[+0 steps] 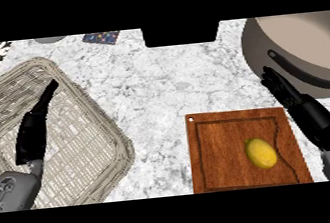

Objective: Pick the lemon from the cutting board and place it in the pot

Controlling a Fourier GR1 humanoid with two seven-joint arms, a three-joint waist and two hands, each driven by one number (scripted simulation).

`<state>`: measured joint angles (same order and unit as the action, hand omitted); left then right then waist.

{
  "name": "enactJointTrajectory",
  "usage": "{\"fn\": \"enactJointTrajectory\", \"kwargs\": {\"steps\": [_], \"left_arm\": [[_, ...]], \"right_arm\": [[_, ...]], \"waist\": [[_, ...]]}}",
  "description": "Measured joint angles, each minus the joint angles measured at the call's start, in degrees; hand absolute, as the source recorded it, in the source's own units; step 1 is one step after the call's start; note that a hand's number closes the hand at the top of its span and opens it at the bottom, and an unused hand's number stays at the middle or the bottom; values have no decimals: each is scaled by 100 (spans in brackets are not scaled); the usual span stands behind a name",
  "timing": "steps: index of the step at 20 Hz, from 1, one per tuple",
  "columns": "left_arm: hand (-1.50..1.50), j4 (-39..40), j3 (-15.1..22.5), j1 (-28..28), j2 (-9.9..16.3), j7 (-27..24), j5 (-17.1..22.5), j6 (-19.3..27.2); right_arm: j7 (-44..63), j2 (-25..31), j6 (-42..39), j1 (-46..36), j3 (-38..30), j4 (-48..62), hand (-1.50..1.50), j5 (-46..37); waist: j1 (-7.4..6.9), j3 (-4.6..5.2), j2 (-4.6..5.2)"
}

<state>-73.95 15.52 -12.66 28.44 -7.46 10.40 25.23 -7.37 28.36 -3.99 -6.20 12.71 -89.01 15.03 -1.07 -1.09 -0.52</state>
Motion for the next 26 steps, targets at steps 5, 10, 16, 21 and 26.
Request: {"fn": "enactJointTrajectory", "kwargs": {"steps": [5, 10, 16, 21, 26], "left_arm": [[0, -642, 139, 492, 1118, 470, 465, 103], [0, -936, 58, 805, 1339, 540, 831, 99], [0, -1204, -57, 1048, 1447, 605, 1212, 30], [0, -1391, -81, 1022, 1486, 747, 1318, 16], [0, -1410, 134, 1188, 1595, 784, 1286, -45]], "right_arm": [[422, 133, 278, 524, -438, 294, 150, 170], [123, 916, 1270, 876, -857, 450, -150, -1039], [-887, 672, 2307, 1868, -976, -165, -150, -1731], [-471, 912, 2265, 2400, -820, -874, -150, -2043], [723, 1442, 1813, 2338, -581, -1565, -150, -2346]], "waist": [[80, -155, -71], [275, -87, -112], [341, -61, -95], [258, -31, -52], [142, -1, -9]]}}
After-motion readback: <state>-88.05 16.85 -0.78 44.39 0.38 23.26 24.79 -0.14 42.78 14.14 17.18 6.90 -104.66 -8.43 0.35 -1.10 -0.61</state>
